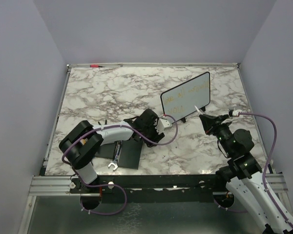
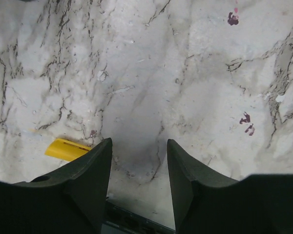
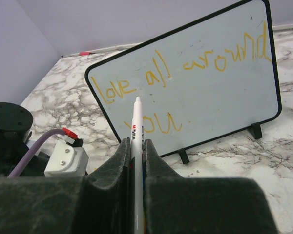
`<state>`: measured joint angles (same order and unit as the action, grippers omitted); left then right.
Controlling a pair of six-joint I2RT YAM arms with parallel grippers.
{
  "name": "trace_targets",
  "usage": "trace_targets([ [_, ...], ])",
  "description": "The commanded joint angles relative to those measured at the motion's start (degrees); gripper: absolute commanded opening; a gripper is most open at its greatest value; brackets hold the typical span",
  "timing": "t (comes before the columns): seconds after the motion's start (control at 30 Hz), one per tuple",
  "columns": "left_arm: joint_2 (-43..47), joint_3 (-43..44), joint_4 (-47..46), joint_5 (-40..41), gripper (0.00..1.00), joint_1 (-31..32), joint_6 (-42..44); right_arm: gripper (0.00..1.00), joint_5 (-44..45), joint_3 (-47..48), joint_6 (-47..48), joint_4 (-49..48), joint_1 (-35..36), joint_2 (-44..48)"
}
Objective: Write a sentence on the whiteboard
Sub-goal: Close the whiteboard marker at the center of the board.
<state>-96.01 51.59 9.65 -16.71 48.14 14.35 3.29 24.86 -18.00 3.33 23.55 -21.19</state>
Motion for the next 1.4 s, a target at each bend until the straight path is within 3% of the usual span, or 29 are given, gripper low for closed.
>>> trace_targets([
  [0.0,2.7,0.1,3.6,-3.6,0.50,0.3,-7.8,0.01,0.7,-0.7,-0.6,2.0,-0.2,0.7],
  [0.13,3.4,2.7,3.1,2.2,0.50,0.3,-14.9,0.01,1.3,-0.8,-0.8,2.3,-0.1,1.1],
  [0.37,6.1,3.1,-1.0,14.9,0.51,0.3,-34.7,0.01,3.1,-0.8,-1.3,2.9,-0.1,1.7],
  [0.53,4.3,3.4,-1.0,18.5,0.47,0.3,-43.2,0.01,4.2,-0.8,-1.6,3.3,-0.1,2.2],
  [0.93,-3.5,6.7,1.4,24.5,0.39,0.3,-43.4,0.01,5.4,-0.8,-2.0,3.9,-0.1,3.2],
  [1.37,0.9,6.0,4.0,31.0,0.41,1.1,-42.4,0.01,5.5,-1.0,-2.1,3.9,-0.2,3.1],
])
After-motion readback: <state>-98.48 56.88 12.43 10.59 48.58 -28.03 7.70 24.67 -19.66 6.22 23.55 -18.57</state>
